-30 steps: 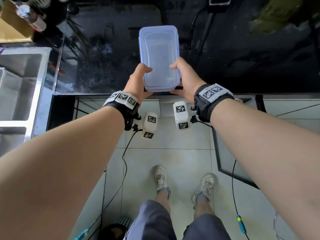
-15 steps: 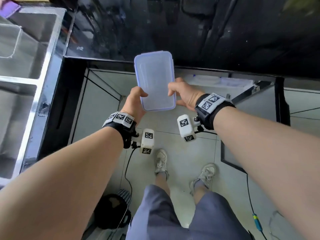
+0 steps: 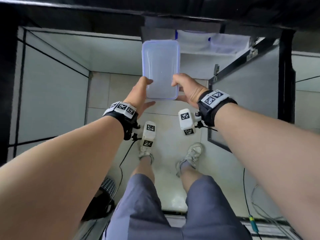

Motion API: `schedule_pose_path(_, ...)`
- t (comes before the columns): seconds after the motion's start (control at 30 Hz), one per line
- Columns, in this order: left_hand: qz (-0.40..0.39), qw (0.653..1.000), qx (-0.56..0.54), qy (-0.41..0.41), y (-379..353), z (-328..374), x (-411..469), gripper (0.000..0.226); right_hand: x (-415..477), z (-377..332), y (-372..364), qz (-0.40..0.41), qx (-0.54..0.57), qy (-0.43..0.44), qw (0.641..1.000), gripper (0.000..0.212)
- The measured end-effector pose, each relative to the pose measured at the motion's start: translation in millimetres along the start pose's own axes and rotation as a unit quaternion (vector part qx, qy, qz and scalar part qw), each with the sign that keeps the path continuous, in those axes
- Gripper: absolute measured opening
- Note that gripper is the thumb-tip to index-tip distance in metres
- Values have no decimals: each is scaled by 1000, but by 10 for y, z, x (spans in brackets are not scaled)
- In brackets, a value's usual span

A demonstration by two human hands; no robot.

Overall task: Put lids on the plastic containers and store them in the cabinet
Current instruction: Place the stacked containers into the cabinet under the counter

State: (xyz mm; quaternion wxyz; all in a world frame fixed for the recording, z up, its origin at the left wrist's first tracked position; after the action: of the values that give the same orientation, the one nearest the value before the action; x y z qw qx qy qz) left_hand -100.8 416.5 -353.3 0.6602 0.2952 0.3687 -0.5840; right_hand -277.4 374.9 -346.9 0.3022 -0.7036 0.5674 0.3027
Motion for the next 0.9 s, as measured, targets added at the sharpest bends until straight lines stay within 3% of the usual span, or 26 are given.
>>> schedule_pose_path(0.2, 7, 997, 69, -32, -67, 71, 579, 30, 584, 51, 87, -5, 52, -13, 999, 34)
schedule_pose_path(0.33, -13, 998, 42, -33, -16, 133, 1066, 43, 1036, 19, 71, 4, 62, 11, 998, 39)
schedule_pose_path(0.43, -15, 998, 17, -56, -43, 232, 1398, 51, 1376, 13, 91, 21, 78, 29, 996, 29)
schedule_pose_path(0.57, 28, 996, 17, -84, -94, 313, 1667, 37, 1723, 18, 157, 61, 78, 50, 994, 24)
schedule_pose_path(0.63, 31, 994, 28, -99, -119, 371, 1734, 46, 1812, -16, 206, 93, 99, 59, 989, 30)
schedule_pose_path(0.77, 41, 989, 58, -129, -174, 529, 1788, 97, 1890, -168, 244, 123, 150, 81, 978, 62)
schedule_pose_path(0.83, 29, 990, 27, -133, -218, 550, 1771, 101, 1888, -209, 240, 133, 141, 74, 978, 73)
schedule_pose_path(0.9, 15, 992, -12, -127, -228, 527, 1751, 87, 1854, -204, 230, 127, 133, 59, 981, 69)
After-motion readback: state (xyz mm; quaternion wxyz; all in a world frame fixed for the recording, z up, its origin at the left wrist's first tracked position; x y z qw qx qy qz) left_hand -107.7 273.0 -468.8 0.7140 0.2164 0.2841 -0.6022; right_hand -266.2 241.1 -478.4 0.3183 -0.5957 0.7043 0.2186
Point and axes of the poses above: each hand's wrist, its own x-axis towards the middle knuckle, its own y-axis out of the back of the hand, z = x × y, the point moved 3 cm from there along x, towards the middle knuckle, and after that the axes turned 5 degrees about x, right-handed, at the moved point
